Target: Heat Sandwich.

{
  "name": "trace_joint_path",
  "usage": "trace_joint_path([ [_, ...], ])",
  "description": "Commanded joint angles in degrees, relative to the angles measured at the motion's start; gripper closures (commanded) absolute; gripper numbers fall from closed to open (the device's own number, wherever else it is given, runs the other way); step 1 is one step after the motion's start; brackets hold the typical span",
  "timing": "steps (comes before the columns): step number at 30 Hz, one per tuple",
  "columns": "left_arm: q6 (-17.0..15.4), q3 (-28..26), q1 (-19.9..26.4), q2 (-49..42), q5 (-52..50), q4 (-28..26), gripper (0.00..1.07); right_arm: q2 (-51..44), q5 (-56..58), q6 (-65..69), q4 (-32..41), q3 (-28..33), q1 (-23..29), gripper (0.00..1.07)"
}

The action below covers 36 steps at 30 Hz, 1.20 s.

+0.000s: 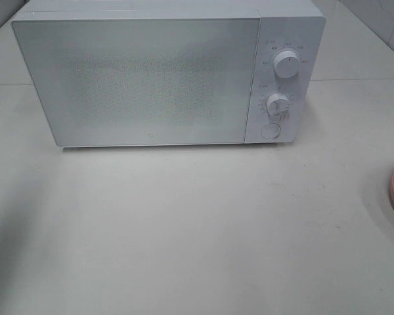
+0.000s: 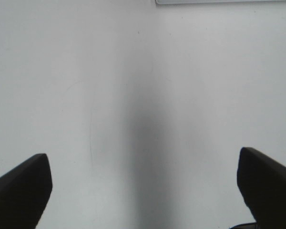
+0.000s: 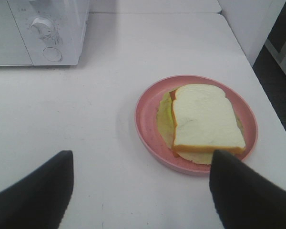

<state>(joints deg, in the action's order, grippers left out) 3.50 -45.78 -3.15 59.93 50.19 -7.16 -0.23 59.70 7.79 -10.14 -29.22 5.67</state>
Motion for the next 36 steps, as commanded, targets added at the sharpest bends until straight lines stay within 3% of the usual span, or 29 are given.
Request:
trace_joint_path([
  [1,0.1,3.5,0.2,-3.8,0.5,0.1,0.05,-1.5,-0.2,-0.3,0.1,0.2,-0.2,0.31],
  [19,0.2,15.9,0.2,-18.4,3.6,0.0,0.05,-1.5,-0.2,-0.3,0.1,0.2,-0.2,0.31],
  [36,0.2,17.5,0.2,-23.5,8.8,0.3,0.05,-1.5,-0.2,-0.3,0.1,0.2,-0.2,0.31],
])
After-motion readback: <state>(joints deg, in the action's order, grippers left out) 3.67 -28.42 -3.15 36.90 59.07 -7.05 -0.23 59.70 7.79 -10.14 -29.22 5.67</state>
